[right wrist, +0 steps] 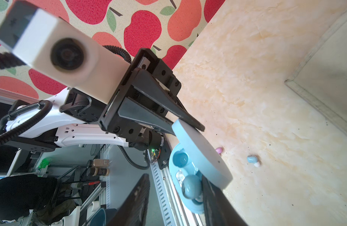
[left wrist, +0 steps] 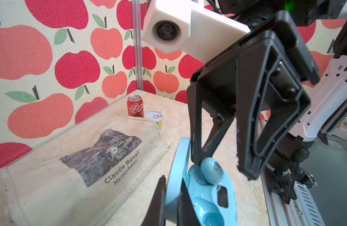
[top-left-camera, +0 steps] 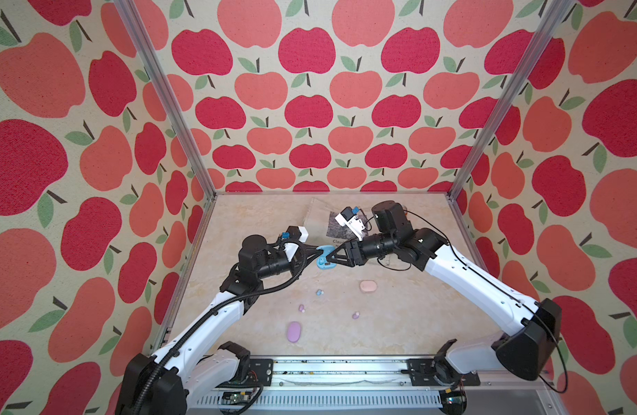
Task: Insert wireless bluetooth earbuds into charging case
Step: Insert the wireless bluetooth earbud into the charging case.
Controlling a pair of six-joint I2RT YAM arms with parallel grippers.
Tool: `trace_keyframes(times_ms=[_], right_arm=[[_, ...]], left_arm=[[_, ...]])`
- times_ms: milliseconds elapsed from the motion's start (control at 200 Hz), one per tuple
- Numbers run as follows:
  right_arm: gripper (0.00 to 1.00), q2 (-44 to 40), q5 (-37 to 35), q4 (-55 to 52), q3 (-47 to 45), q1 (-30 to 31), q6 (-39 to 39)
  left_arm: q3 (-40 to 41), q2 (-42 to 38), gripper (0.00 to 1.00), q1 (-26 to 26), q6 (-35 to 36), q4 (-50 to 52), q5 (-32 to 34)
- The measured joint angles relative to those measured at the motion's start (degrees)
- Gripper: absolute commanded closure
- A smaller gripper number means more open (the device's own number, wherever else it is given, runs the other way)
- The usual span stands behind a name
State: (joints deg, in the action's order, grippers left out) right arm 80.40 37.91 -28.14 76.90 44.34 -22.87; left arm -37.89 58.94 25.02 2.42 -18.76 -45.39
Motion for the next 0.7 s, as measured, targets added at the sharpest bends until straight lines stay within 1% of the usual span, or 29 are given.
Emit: trace_keyframes(times_ms=[330, 525, 700], right_arm=[[0.51, -3.0, -2.8, 0.3, 0.0, -0.3, -1.3], [0.52, -4.4, -6.3, 2.4, 0.0, -1.4, -1.7], [0.52, -5.3, -7.5, 3.2, -0.4, -1.4, -2.4]], left_arm=[[0.0, 0.0, 1.0, 1.2, 0.0, -0.3, 1.2], [0.0, -0.1, 1.0, 3.0, 0.2, -0.3, -0.1], [0.0, -0.7, 1.0, 3.2, 0.5, 0.2, 0.1]])
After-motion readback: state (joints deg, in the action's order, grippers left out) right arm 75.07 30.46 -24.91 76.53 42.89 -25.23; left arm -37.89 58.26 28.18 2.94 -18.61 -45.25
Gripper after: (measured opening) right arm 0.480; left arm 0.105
